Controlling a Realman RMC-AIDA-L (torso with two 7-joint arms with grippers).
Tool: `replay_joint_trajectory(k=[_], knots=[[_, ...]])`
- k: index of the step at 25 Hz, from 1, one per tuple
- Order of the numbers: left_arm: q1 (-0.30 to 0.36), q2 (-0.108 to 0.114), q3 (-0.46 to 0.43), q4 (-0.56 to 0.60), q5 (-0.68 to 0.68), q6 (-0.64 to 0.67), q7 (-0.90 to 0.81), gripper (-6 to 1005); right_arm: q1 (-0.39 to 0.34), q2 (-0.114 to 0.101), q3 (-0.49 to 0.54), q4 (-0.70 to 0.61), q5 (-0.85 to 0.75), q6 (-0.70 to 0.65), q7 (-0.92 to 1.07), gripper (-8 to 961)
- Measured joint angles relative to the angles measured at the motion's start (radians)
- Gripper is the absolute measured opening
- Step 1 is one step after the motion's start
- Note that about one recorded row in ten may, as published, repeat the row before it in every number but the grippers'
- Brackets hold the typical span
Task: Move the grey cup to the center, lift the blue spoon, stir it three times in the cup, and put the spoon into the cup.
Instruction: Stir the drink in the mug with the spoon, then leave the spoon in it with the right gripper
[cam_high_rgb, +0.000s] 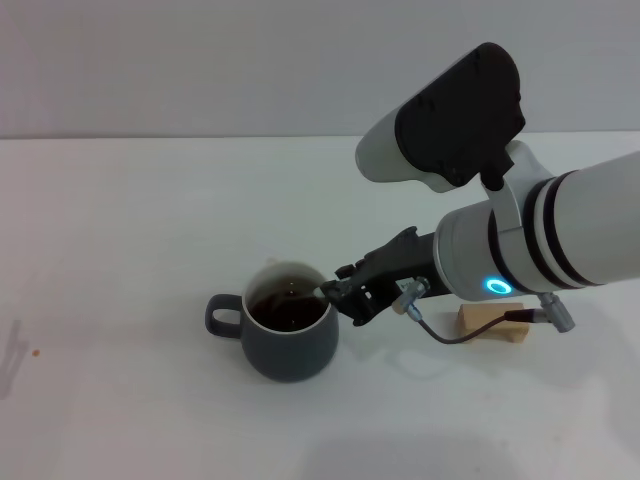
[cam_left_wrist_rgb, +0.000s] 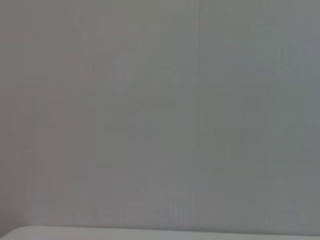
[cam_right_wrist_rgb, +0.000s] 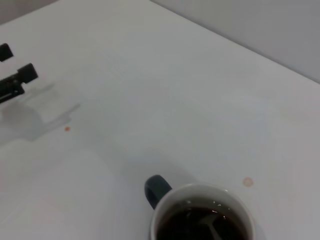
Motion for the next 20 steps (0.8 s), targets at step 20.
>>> replay_joint_trajectory(k=[20], knots=[[-0.006,-0.003,0.006,-0.002,0.000,-0.004,0.000,855,-0.014,0.005,-0.003,0.052,0.059,0.060,0.006,162]])
